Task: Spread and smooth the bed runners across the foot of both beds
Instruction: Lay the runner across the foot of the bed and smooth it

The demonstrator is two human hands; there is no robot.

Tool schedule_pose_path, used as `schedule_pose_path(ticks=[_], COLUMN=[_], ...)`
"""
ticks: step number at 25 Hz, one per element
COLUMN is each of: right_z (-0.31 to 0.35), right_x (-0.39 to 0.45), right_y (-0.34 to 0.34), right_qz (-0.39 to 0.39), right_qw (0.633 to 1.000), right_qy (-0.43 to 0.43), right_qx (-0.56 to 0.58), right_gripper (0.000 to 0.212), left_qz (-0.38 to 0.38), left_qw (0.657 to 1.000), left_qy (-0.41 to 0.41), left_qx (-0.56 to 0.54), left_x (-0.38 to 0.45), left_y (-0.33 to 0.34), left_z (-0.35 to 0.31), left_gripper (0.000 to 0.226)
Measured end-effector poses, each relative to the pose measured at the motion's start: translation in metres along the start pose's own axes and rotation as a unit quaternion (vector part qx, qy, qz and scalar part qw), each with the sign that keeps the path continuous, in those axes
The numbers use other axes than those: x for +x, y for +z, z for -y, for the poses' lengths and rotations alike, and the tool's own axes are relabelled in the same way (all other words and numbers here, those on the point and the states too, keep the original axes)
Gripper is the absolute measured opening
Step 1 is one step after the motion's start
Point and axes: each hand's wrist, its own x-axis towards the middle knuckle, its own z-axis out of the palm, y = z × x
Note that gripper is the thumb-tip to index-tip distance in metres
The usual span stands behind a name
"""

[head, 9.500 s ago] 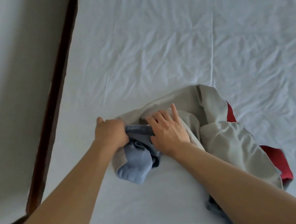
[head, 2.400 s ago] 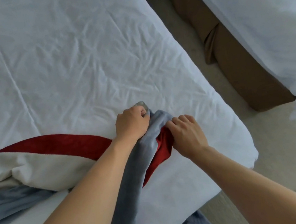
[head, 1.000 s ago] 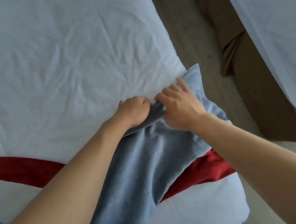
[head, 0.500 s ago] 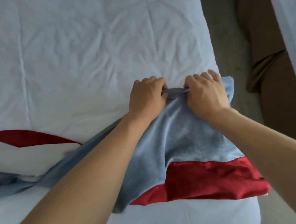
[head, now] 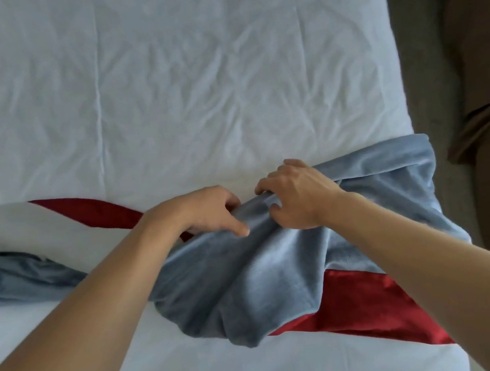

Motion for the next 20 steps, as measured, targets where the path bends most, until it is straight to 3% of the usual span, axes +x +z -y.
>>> schedule_pose_path(ticks=[3, 8, 12, 16, 20], right_z=[0.009, -0.02, -0.037, 0.005, 0.065], right_x=[0.011, 0.021, 0.026, 0.046, 0.09], right_y=[0.01, -0.008, -0.021, -0.018, -0.014], right_qz=[-0.02, -0.148, -0.131, -0.142, -0.025], right_qw=[0.999, 0.968, 0.953, 0.981, 0.999], right_qy=[0.022, 0.18, 0.247, 0.125, 0.016], right_qx=[-0.037, -0.092, -0.113, -0.031, 0.039], right_gripper=[0.01, 0.006, 0.016, 0.045, 0.044], left_qz=[-0.08, -0.333, -0.389, -0.432, -0.424], left_qw=[0.995, 0.937, 0.912, 0.894, 0.905], left_qy=[0.001, 0.057, 0.092, 0.029, -0.015], left_qx=[0.055, 0.091, 0.095, 0.113, 0.039], left_x=[0.01, 0.04, 0.028, -0.019, -0.059], left_y=[0.007, -0.026, -0.029, -0.007, -0.002], left_z=[0.01, -0.023, -0.022, 0.06, 0.12], left_gripper=[0.016, 0.005, 0.006, 0.006, 0.01])
